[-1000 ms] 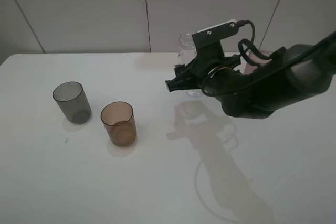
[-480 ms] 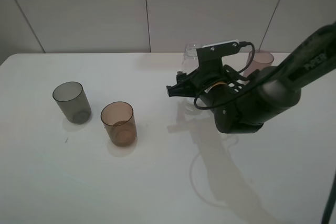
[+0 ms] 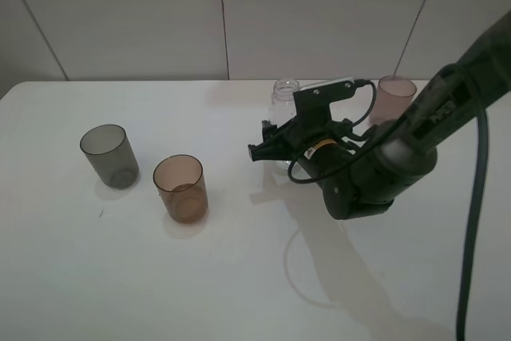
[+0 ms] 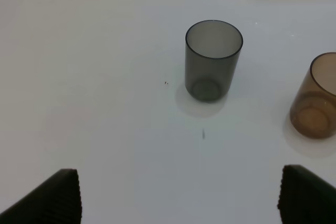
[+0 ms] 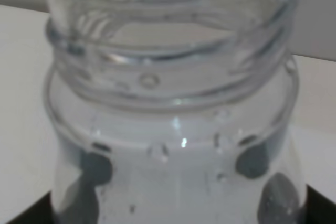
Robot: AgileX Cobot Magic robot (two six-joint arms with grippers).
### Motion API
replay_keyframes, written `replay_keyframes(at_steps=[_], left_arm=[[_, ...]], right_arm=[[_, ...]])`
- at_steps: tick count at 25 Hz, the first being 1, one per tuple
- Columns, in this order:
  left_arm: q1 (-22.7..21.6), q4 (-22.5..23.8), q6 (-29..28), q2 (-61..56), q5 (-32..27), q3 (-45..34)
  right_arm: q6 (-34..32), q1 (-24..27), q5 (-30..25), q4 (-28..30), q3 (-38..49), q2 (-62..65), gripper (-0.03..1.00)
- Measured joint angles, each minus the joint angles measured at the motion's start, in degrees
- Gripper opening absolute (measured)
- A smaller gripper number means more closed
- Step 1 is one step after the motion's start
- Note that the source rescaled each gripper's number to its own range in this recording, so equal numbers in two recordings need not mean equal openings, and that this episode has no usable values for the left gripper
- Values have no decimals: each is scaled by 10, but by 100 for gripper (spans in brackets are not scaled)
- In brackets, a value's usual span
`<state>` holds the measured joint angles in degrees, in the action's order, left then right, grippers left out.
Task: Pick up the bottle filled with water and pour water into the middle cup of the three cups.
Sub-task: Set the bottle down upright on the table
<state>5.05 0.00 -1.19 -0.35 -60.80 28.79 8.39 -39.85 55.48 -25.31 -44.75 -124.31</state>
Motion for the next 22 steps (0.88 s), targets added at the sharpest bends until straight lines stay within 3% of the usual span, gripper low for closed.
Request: replay_keyframes(at_steps=[2, 3, 5, 8, 18, 22], left_arm=[[0, 0, 0, 0, 0, 0], [0, 0, 0, 0, 0, 0], [0, 0, 0, 0, 0, 0], [0, 0, 0, 0, 0, 0], [0, 0, 0, 0, 0, 0], [0, 0, 0, 0, 0, 0]], right_arm=[[-13, 0, -1, 2, 0, -2, 58], [-14, 0, 0, 2, 1, -2, 73], [-15, 0, 6, 4, 1, -2, 89], [-15, 0, 15, 4, 1, -2, 97], [59, 0, 15, 1, 2, 77, 100], [94, 0, -20, -8, 2, 154, 100]])
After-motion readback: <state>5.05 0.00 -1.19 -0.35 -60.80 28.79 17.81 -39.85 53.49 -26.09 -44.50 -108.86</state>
